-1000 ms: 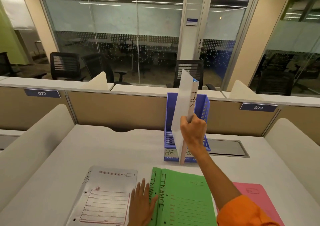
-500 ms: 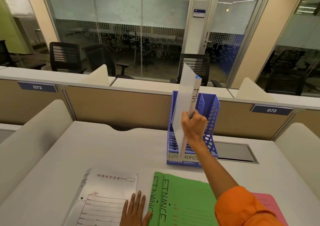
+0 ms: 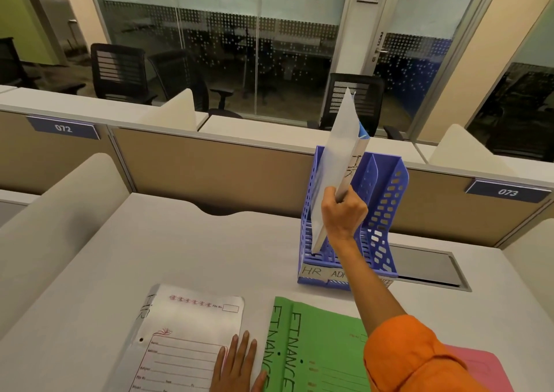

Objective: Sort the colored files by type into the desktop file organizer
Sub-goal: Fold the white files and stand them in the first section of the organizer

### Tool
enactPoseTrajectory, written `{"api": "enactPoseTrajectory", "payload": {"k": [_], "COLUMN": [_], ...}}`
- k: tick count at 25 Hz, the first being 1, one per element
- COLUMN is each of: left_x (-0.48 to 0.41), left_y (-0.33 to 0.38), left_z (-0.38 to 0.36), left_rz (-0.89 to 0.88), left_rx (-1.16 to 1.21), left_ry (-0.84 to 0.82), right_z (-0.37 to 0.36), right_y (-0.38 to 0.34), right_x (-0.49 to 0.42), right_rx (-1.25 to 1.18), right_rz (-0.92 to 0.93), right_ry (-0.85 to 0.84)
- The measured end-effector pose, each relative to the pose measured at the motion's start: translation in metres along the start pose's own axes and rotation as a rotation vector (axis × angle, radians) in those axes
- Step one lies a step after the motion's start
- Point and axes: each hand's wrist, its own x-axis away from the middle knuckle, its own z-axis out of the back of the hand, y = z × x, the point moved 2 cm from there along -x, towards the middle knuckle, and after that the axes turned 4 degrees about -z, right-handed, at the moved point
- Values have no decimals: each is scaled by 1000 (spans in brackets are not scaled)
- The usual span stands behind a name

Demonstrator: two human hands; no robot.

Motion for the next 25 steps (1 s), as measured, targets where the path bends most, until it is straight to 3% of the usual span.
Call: {"api": "enactPoseTrajectory", "payload": {"k": [8,19,25], "left_x": [2,-1,-8], "left_y": [-1,3,8], "left_z": [1,11,28], "left_rz": [-49,-89,-96], "left_rx": [-128,-178,-170], "left_ry": [179,271,239], "right_z": [-23,-37,-11], "right_y": [28,59,56], "right_x": [38,93,115], "right_rx": [11,373,291], "right_rz": [-39,-75,-283], "right_ry": [-63,-374,-448]}}
